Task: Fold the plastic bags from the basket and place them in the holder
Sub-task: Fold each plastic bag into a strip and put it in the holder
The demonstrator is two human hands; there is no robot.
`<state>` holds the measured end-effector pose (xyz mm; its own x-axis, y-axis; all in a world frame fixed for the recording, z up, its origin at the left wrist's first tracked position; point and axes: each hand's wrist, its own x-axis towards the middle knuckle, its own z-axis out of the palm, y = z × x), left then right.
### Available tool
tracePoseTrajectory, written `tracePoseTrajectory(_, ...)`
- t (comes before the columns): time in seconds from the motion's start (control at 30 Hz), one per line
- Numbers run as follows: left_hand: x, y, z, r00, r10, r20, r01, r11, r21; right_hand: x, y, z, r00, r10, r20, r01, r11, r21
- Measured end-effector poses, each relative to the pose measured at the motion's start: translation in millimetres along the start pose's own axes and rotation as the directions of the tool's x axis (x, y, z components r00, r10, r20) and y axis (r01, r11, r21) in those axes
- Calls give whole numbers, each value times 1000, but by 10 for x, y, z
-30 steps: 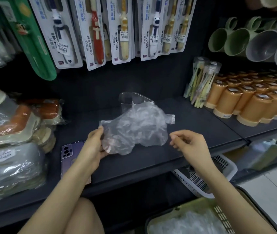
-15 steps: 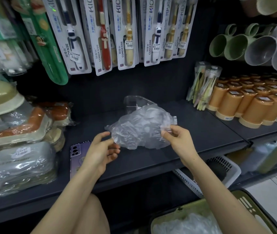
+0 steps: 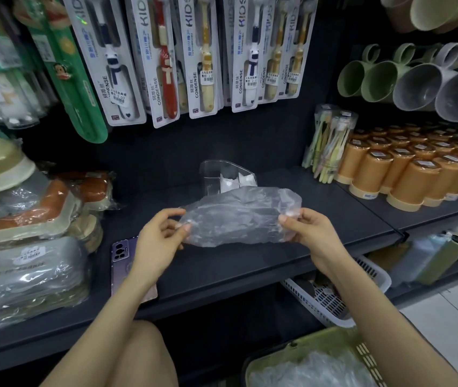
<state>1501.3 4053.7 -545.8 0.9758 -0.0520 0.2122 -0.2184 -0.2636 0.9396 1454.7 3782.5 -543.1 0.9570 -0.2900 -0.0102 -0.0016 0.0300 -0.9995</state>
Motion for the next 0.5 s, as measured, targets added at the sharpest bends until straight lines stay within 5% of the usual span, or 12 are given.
tracePoseTrajectory(0.3, 178, -192, -125, 997, 63, -51, -41, 936, 349, 71, 4, -440, 972, 235, 10, -231, 944, 235)
tracePoseTrajectory(0.4, 78, -124, -70, 970, -232, 65, 226, 970, 94, -3, 70, -491, 961, 269, 69, -277, 912, 303)
tracePoseTrajectory(0.5, -14, -29, -64, 862, -450, 233, 496, 844, -206, -101, 131, -541, 947, 288, 142, -321, 867, 381)
